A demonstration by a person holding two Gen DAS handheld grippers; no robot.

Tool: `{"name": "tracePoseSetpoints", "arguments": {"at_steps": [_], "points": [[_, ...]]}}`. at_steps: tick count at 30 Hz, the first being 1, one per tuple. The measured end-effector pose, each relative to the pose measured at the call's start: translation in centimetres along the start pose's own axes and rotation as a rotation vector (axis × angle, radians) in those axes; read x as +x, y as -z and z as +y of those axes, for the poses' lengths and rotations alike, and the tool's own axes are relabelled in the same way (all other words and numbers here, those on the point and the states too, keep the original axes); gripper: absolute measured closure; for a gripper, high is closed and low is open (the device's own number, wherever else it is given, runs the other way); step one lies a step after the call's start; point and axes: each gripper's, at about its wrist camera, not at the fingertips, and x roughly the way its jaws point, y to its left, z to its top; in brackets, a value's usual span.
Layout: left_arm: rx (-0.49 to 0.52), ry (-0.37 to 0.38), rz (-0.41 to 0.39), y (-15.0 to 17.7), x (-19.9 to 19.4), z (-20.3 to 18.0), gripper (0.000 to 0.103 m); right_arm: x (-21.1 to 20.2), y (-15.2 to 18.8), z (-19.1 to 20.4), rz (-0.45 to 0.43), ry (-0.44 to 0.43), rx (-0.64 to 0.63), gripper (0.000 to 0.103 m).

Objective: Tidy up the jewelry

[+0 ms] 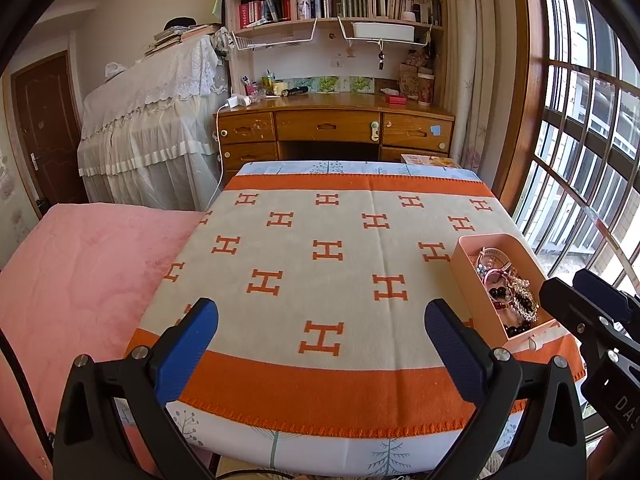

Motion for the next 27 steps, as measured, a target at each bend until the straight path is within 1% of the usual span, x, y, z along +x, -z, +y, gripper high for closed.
{"name": "tracePoseSetpoints", "arguments": {"at_steps": [4, 27], "points": [[0.001, 0.003, 0.002, 0.21, 0.16, 0.00, 0.001, 0.19, 0.40, 0.15, 0.003, -0.002, 0.002, 0.049], [0.005, 0.007, 0.002, 0.65, 0.29, -0.27, 0.001, 0.14, 0.14, 0.09, 0.003, -0.003, 0.006, 0.049]]}}
